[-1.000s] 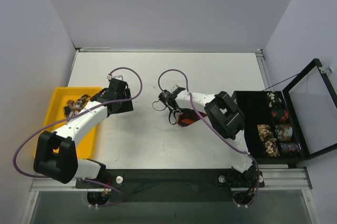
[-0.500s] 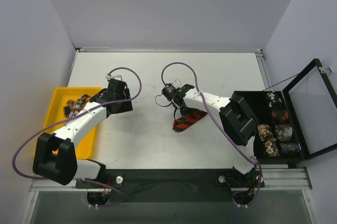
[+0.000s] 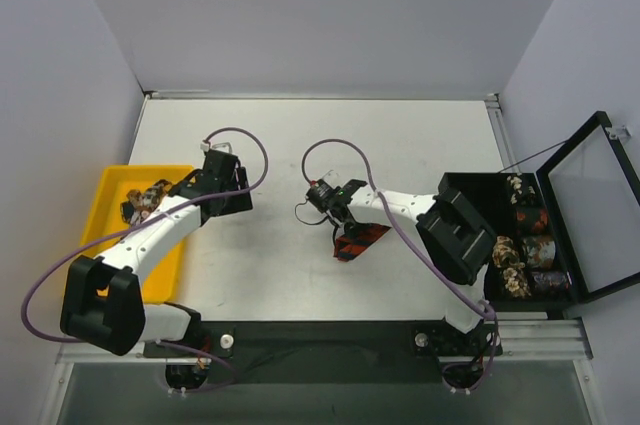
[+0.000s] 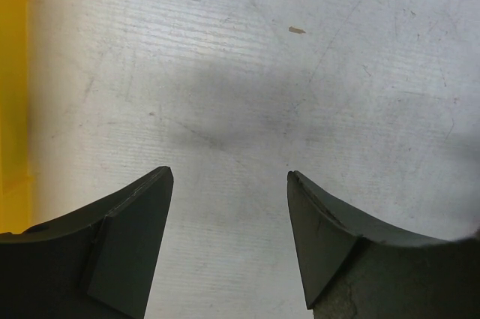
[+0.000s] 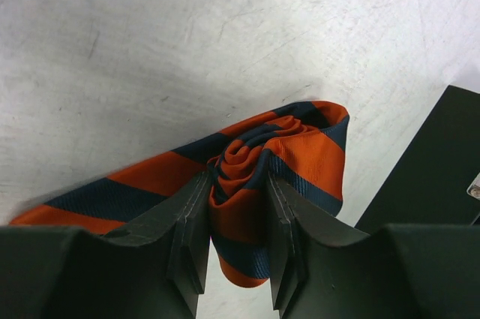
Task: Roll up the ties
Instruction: Roll the tie
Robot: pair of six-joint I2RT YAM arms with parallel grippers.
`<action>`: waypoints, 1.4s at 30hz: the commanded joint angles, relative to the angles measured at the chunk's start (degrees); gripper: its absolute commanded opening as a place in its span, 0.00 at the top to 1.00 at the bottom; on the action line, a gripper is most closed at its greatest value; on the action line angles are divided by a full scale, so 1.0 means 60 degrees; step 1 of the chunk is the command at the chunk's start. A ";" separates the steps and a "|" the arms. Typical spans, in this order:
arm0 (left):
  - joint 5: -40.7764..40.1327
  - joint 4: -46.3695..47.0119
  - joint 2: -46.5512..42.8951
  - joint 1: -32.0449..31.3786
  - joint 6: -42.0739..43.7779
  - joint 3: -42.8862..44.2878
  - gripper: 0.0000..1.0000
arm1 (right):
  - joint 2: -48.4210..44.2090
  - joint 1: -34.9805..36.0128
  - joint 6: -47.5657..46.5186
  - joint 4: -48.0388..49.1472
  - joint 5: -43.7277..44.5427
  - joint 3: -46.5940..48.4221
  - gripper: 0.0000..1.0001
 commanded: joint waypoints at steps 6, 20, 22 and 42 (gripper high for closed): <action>0.1252 0.0633 -0.0963 -0.1324 -0.1482 -0.0793 0.31 | -0.0345 0.0015 0.0082 0.0944 -0.0660 -0.0925 0.89; 0.0536 0.4472 0.0513 -0.5340 -0.6159 -0.2100 0.33 | -0.1663 -0.1346 0.0551 0.2511 -0.3458 -0.2388 0.94; 0.0301 0.4706 0.1260 -0.5734 -0.6248 -0.1646 0.33 | -0.1737 -0.1406 0.0493 0.2628 -0.3504 -0.2478 0.94; -0.0637 0.3843 0.4397 -0.6586 -0.6849 0.0567 0.51 | -0.1782 -0.1699 0.0712 0.2907 -0.4075 -0.2786 0.94</action>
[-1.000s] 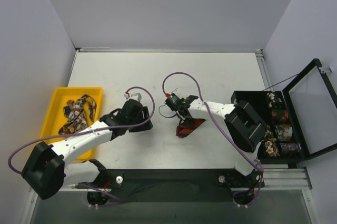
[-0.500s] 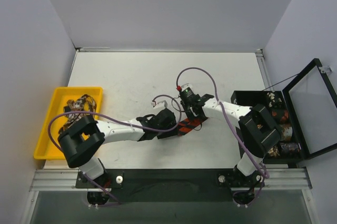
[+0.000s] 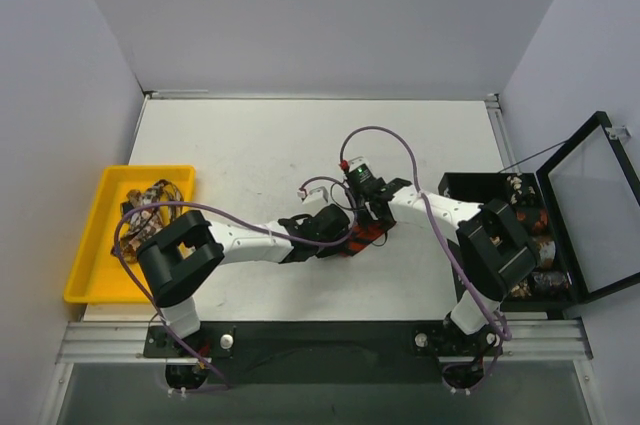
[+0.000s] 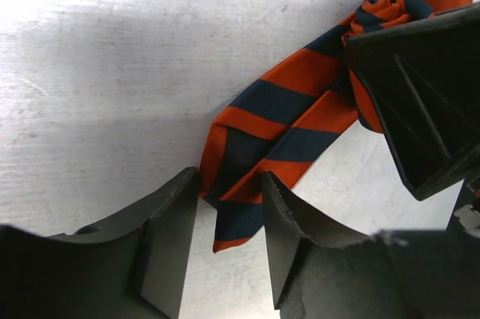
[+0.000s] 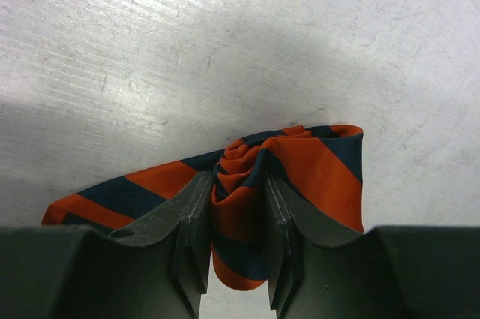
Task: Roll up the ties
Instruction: Roll the tie
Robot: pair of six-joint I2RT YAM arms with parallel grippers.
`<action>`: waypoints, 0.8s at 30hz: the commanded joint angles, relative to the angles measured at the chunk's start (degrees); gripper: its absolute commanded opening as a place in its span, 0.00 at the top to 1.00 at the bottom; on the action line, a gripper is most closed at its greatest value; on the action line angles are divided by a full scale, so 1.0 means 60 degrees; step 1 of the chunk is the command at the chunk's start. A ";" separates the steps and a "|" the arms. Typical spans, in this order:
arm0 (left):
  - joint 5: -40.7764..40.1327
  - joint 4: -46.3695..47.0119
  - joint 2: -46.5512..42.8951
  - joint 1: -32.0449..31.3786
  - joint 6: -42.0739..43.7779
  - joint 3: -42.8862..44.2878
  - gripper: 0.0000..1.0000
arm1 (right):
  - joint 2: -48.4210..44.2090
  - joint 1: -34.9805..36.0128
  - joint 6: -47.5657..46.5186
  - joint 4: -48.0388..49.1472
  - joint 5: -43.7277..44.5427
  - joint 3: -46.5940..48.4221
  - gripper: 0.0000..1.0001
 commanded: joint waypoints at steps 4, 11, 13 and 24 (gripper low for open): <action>-0.0284 -0.0409 0.0464 -0.0168 -0.0230 0.0276 0.59 | 0.0339 -0.0100 0.0519 -0.0127 -0.1161 -0.0433 0.94; -0.0416 -0.0731 0.0785 -0.0168 -0.0186 0.0628 0.91 | 0.0427 -0.0129 0.0564 -0.0098 -0.1308 -0.0462 0.93; -0.0474 -0.0921 0.0771 -0.0153 -0.0084 0.0687 1.00 | 0.0427 -0.0129 0.0418 -0.0098 -0.1250 -0.0476 0.93; -0.0036 -0.1230 0.0156 0.1119 0.0224 -0.0206 1.00 | 0.0749 0.0134 0.0212 -0.0785 -0.0840 -0.0125 0.93</action>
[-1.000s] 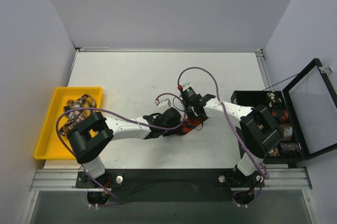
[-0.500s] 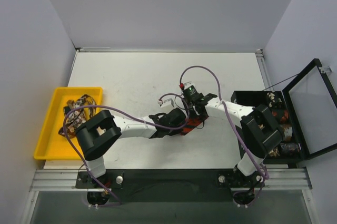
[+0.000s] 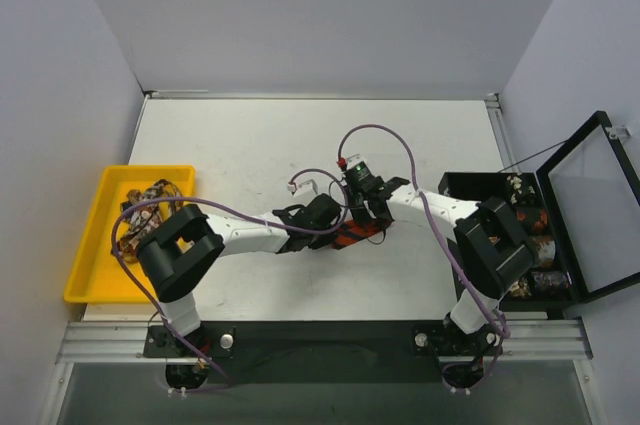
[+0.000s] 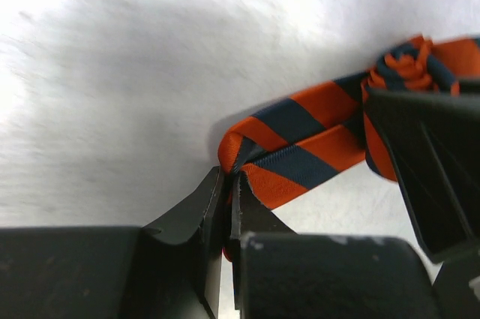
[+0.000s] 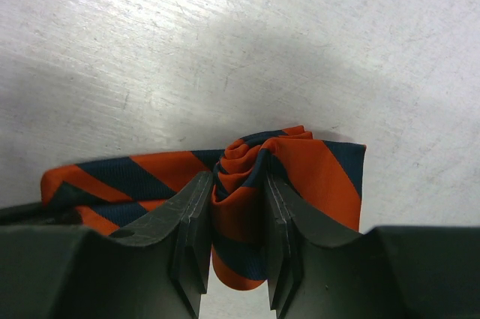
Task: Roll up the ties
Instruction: Roll the tie
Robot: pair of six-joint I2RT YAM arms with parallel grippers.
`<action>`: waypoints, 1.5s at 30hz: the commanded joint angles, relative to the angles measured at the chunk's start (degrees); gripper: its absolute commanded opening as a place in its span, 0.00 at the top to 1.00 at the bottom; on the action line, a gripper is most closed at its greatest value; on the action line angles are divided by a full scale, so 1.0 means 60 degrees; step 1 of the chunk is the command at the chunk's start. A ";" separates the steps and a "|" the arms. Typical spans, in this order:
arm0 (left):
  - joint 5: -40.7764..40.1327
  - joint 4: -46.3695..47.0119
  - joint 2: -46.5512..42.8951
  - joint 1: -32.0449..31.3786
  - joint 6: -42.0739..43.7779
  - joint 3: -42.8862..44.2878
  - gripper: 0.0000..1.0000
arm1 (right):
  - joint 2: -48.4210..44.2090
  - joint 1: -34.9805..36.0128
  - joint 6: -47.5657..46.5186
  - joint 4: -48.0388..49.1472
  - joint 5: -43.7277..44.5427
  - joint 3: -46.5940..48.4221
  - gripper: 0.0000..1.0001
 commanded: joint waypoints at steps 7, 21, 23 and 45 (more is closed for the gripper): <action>0.0297 -0.0793 -0.0384 0.0985 0.0751 -0.0780 1.00 | 0.1001 0.0456 -0.0077 -0.1842 0.0063 0.0464 0.93; 0.0328 -0.0426 -0.0238 0.0605 0.0151 -0.0824 1.00 | 0.0095 0.0735 0.1241 -0.2136 0.0167 0.1241 1.00; 0.0138 -0.0484 -0.0253 0.0561 -0.0083 -0.0839 1.00 | -0.0125 0.0735 0.1445 -0.2136 0.0108 0.1212 1.00; -0.0653 -0.1041 -0.0706 0.0238 -0.0685 -0.1176 1.00 | 0.0914 0.0720 0.0904 -0.2634 0.3374 0.1168 1.00</action>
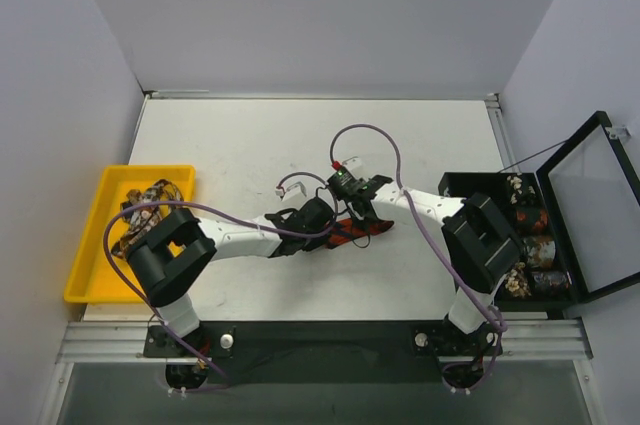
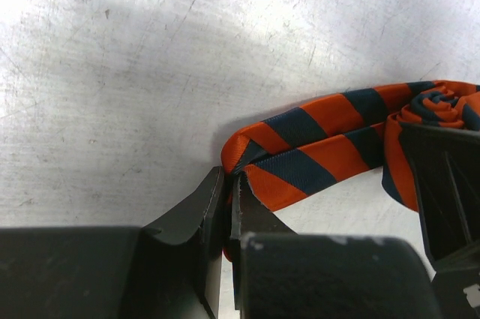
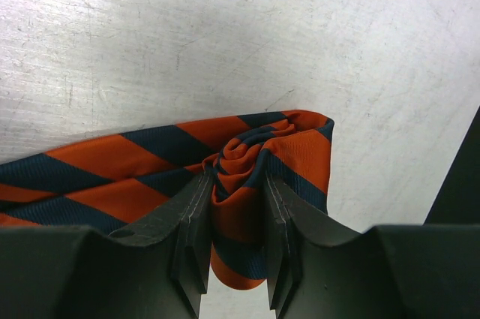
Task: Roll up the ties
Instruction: Roll the tie
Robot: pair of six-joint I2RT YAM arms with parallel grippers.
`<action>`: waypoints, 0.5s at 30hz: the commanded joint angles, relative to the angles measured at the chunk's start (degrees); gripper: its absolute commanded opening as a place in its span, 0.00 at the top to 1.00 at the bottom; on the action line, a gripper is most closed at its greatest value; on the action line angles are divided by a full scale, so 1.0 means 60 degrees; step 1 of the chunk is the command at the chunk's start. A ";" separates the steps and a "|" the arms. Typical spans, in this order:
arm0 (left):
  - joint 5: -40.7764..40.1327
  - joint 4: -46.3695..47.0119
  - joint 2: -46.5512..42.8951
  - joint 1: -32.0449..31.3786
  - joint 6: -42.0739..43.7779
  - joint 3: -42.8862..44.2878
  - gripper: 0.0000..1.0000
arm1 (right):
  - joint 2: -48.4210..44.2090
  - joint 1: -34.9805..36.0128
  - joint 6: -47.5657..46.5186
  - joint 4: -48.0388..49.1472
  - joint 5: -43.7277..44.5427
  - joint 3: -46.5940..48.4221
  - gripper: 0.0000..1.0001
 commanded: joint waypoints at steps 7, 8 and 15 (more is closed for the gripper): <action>-0.0213 -0.1187 -0.0083 -0.0068 0.0307 -0.0126 1.00 | 0.0340 0.0068 -0.0104 -0.0623 0.0367 0.0130 0.86; -0.0227 -0.1172 -0.0069 -0.0082 0.0336 -0.0082 1.00 | 0.0253 0.0083 -0.0148 -0.0637 0.0250 0.0159 0.81; -0.0315 -0.1128 -0.0098 -0.0097 0.0366 -0.0037 1.00 | -0.0217 0.0156 -0.0119 -0.0827 -0.0322 0.0525 0.61</action>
